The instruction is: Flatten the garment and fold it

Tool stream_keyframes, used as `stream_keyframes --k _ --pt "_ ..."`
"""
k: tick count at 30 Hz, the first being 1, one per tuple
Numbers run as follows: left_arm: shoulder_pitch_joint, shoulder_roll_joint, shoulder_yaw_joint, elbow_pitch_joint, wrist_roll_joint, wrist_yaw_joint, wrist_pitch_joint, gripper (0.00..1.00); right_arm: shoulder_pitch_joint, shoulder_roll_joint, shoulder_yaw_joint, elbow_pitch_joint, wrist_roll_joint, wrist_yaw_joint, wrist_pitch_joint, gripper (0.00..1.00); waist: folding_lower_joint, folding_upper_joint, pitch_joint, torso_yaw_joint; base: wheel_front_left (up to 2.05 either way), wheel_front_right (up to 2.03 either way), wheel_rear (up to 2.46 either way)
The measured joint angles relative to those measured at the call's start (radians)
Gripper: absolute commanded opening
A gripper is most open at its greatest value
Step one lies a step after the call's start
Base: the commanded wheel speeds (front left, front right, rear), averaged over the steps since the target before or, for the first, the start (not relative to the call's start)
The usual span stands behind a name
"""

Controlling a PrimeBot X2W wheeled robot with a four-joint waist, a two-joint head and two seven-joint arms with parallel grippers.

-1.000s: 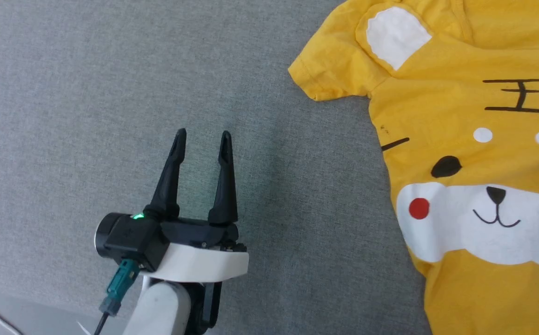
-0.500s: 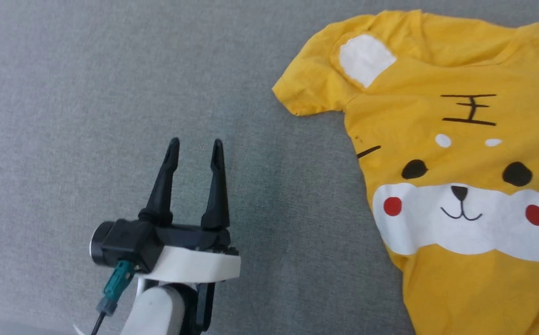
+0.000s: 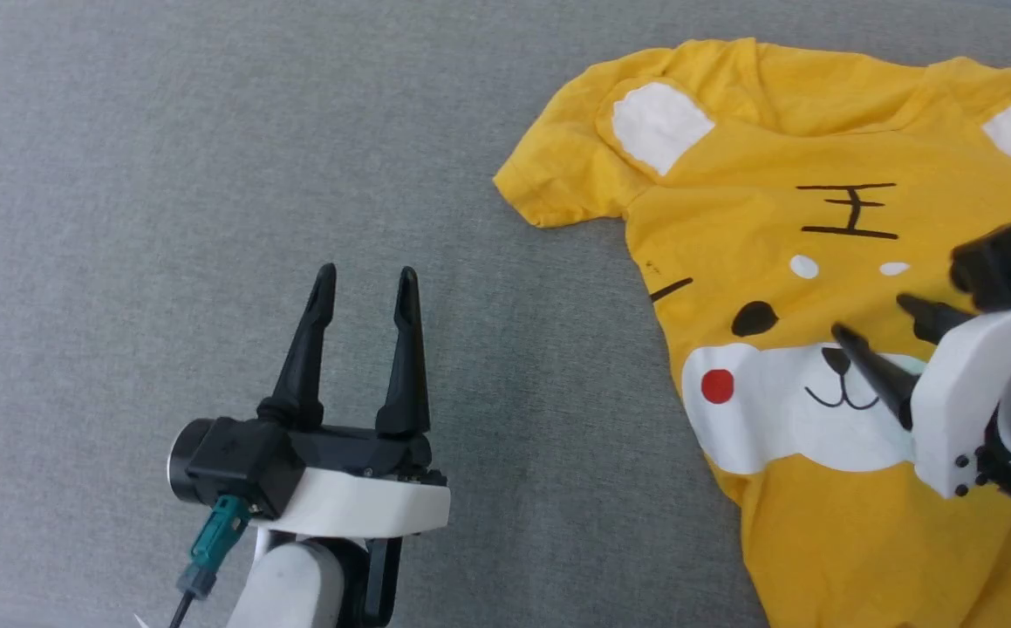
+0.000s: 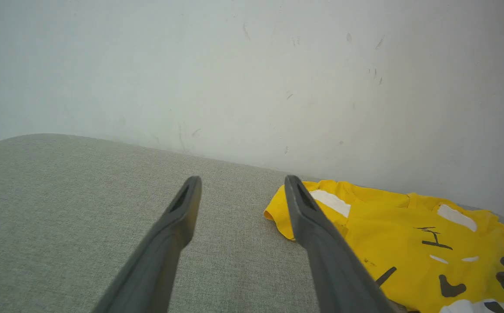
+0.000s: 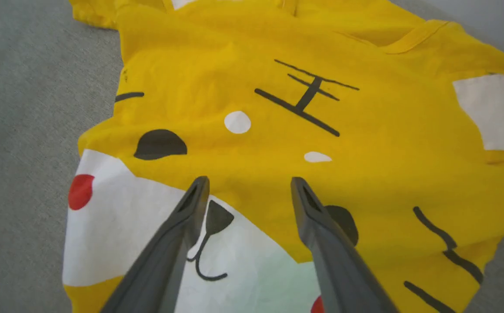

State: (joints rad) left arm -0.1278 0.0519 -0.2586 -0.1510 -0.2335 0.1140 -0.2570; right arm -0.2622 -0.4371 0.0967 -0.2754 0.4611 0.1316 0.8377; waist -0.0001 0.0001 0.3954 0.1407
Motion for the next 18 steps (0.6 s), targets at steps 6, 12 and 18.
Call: stream_keyframes --k 6,12,18 --pt "-0.001 0.0 -0.007 -0.002 -0.004 0.0 0.0 1.0 -0.016 -0.038 0.072 0.17 -0.058 0.0 -0.045 0.33 -0.0001 -0.0001 0.018 0.026 0.0 0.0 0.0" --pt "-0.003 0.0 -0.012 0.0 -0.011 0.0 0.0 1.0 -0.086 -0.039 0.082 0.224 -0.072 0.001 -0.1 0.0 0.0003 0.0 0.033 0.039 0.0 0.0 0.0" --pt "-0.002 0.0 -0.009 0.012 -0.013 0.0 0.0 1.0 -0.057 -0.06 0.039 0.116 0.015 0.001 -0.066 0.0 0.0002 0.0 0.019 0.019 0.0 0.0 0.0"
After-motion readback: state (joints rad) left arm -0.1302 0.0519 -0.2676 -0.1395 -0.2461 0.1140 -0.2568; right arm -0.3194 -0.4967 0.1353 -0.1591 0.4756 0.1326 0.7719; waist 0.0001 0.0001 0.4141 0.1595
